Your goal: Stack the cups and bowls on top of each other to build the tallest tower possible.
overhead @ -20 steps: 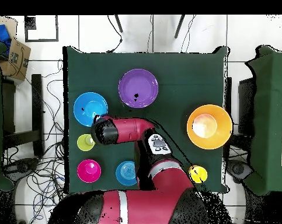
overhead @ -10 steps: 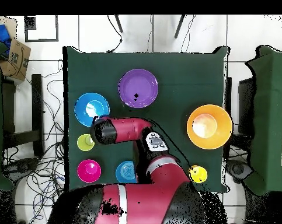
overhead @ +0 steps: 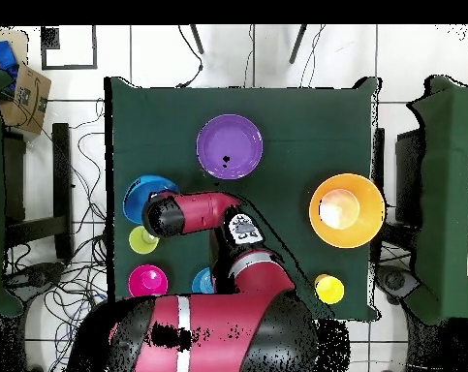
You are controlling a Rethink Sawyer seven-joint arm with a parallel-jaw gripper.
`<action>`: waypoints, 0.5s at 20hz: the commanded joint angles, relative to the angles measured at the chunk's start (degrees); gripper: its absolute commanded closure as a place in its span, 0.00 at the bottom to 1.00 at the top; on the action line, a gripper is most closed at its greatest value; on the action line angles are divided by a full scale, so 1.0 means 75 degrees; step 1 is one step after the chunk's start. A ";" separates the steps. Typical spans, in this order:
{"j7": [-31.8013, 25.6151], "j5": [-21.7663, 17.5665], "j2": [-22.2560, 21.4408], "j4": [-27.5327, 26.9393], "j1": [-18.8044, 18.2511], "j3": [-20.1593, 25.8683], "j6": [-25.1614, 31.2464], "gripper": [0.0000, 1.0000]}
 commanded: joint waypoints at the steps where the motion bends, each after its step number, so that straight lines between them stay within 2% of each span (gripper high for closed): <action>1: 0.0208 -0.0363 0.0756 -0.0772 0.0176 0.0437 -0.0357 1.00; 10: 0.0088 -0.0331 0.0709 -0.0751 -0.0053 0.0705 -0.0112 1.00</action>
